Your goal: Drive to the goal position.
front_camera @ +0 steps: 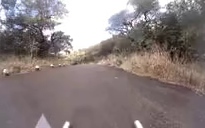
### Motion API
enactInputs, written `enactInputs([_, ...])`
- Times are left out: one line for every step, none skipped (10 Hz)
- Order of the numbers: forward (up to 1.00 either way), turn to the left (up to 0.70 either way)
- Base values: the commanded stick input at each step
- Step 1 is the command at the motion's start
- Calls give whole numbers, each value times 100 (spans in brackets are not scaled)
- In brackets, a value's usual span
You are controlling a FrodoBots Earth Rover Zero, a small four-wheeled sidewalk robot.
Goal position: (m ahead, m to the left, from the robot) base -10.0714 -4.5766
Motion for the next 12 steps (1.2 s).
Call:
enactInputs([0,-50])
enactInputs([0,-50])
enactInputs([0,-50])
enactInputs([0,-50])
enactInputs([0,-50])
enactInputs([0,-50])
enactInputs([0,-50])
enactInputs([0,-50])
enactInputs([0,-50])
enactInputs([0,-50])
enactInputs([0,-50])
enactInputs([0,-50])
